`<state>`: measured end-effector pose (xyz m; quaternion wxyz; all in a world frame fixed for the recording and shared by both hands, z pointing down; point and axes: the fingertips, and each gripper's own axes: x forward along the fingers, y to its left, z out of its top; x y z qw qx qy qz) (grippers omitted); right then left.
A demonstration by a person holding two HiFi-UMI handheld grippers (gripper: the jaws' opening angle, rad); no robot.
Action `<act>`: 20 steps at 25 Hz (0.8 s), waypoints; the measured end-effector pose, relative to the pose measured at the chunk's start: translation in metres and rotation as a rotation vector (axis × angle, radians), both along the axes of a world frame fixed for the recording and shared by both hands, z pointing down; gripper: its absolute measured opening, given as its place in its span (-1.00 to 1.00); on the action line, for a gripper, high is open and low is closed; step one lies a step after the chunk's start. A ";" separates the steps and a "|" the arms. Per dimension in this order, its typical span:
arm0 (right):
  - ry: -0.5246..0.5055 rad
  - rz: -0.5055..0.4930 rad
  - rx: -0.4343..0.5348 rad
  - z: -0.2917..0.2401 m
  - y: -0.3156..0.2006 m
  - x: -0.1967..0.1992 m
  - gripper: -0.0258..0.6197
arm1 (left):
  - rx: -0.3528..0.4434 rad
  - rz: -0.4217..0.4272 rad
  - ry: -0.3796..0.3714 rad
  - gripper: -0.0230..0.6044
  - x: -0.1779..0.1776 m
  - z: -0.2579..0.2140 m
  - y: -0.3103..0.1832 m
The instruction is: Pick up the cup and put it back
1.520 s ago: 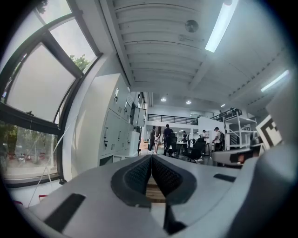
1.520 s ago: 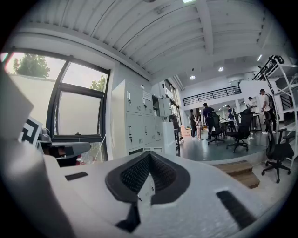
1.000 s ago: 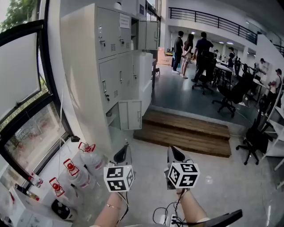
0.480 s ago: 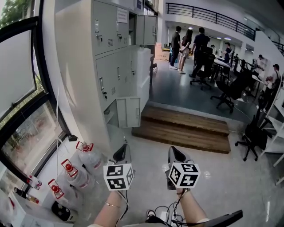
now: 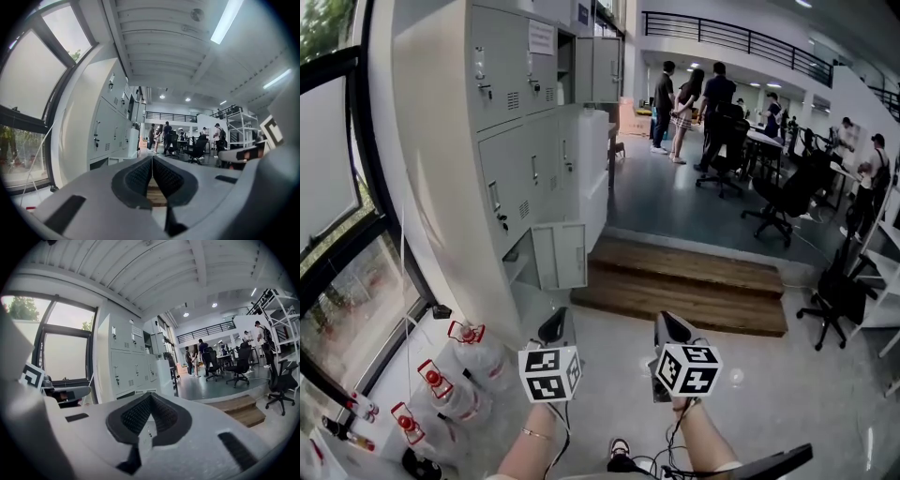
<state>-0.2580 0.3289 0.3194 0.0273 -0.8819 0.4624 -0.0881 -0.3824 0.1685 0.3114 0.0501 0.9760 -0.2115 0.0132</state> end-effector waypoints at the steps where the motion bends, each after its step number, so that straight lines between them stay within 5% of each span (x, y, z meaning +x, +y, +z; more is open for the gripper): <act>1: 0.001 -0.001 0.002 -0.002 -0.005 0.013 -0.94 | 0.002 0.000 0.002 -0.89 0.013 -0.002 -0.005; 13: 0.033 -0.055 0.005 -0.024 -0.072 0.168 -0.94 | 0.017 -0.033 0.006 -0.89 0.162 -0.017 -0.060; 20: 0.011 -0.083 -0.019 -0.010 -0.099 0.236 -0.94 | 0.014 -0.073 -0.011 -0.89 0.218 -0.009 -0.089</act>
